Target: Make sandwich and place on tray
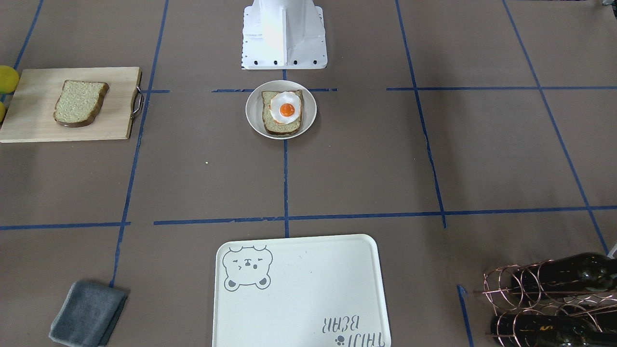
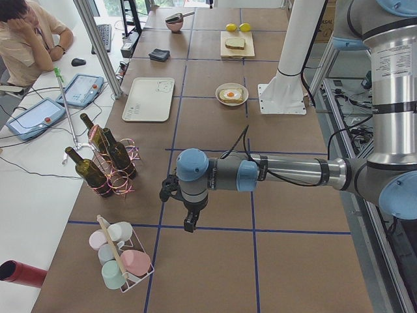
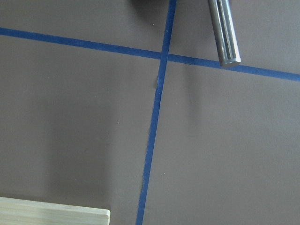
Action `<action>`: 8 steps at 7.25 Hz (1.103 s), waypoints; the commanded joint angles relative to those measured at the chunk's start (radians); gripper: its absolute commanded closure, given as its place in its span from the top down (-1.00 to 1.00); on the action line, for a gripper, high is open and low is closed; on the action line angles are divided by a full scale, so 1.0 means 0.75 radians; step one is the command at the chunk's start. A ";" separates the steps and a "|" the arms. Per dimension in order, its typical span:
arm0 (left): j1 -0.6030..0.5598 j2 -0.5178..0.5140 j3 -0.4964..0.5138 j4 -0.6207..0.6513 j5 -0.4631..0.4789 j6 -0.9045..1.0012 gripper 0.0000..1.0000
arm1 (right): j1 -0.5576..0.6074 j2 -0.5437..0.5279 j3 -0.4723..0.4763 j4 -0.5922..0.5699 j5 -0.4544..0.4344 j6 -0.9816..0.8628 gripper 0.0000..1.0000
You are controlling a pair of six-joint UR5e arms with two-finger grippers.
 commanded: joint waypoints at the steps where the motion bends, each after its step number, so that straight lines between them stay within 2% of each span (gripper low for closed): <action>1: 0.006 -0.010 -0.010 0.006 0.002 -0.002 1.00 | -0.001 0.000 0.000 0.000 0.000 0.000 1.00; 5: 0.004 0.002 -0.073 0.004 0.004 -0.002 1.00 | 0.001 0.002 0.055 0.000 0.025 -0.006 1.00; 8: 0.000 -0.067 -0.071 0.014 0.002 -0.010 1.00 | -0.001 0.018 0.094 -0.008 0.039 0.018 1.00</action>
